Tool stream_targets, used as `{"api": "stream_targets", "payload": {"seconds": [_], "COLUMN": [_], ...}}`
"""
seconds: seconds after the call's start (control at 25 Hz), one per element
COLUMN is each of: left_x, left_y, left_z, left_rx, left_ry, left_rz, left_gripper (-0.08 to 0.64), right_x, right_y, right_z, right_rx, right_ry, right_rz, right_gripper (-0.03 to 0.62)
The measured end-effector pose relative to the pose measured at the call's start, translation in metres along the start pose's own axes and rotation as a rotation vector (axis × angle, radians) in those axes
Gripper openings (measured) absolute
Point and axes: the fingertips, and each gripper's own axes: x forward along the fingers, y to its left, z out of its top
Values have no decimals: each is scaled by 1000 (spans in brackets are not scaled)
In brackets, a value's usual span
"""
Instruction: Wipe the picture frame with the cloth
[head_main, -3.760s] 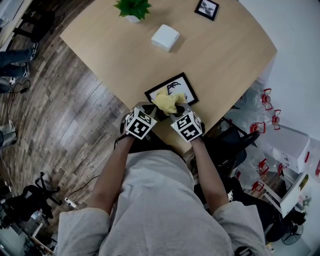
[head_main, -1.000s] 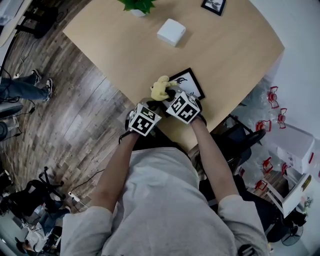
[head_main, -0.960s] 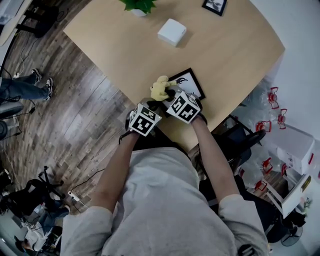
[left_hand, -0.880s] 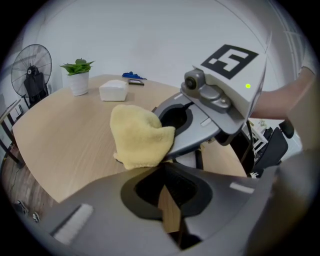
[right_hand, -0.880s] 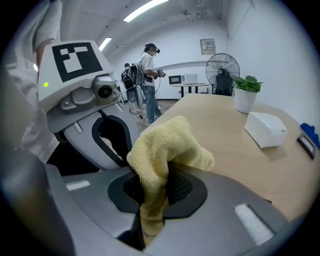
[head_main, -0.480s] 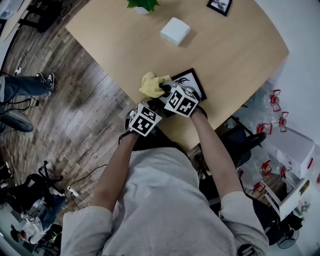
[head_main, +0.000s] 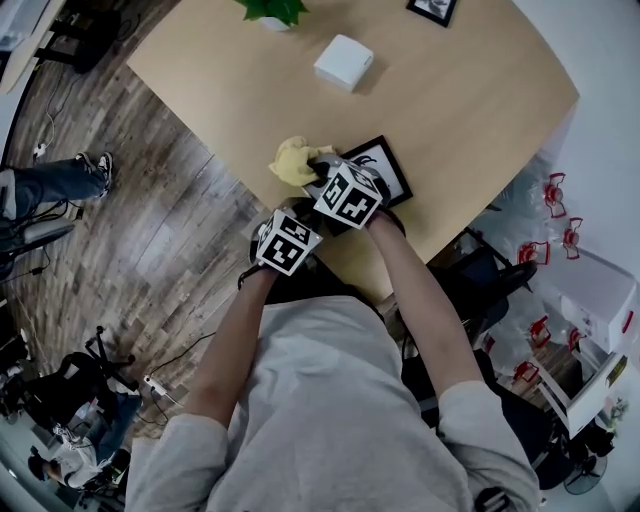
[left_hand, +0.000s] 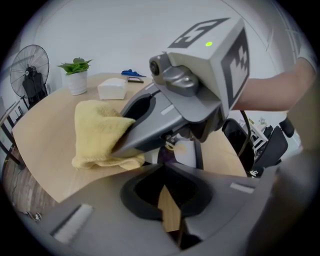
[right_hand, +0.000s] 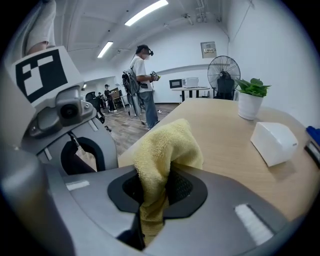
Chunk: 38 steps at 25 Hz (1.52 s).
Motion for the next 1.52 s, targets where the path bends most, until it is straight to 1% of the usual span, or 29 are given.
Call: {"api": "stream_targets", "payload": {"seconds": [0.12,0.36,0.48,0.6,0.76,0.88,0.96,1.04,1.24,1.52], "left_x": [0,-1,-1,-1,-3,-3,-3,-3,-3,-2], "left_y": [0,0,0,0,-1,-1,-2,-3,-2,0], "left_z": [1,-3,-2,-1,-2,-3,-3,-4,-2,0], "left_rx": [-5,-11,-11,-6,7,43,58,67,86,102], "left_ry": [-10,-3,-4,-19,-18,-9,-1,9,11,8], "left_rz": [-3,-9,-13,-17,-23,-21,-27,-35,-35,-48], "left_gripper": [52,52,52,52,52,52,52,52,52,52], "right_x": [-1,-19,-31,-45,-66,-84,-98,-109,-120,-144], "right_y": [-10,-39,-56,-74,-93,-105,-105,-99,-85,-55], "right_z": [0,-10,-20,-30,-45,-58,-66,-77,-98,-123], "right_rx": [26,55,101,152,208,265,305,331,366,486], "right_ry": [-8,-2,-12,-21,-14,-3,19,45,49,54], "right_rz": [-39,-159,-225,-305,-425,-502,-547,-576,-602,-650], "right_gripper": [51,51,51,51,51,51,51,51,51,51]}}
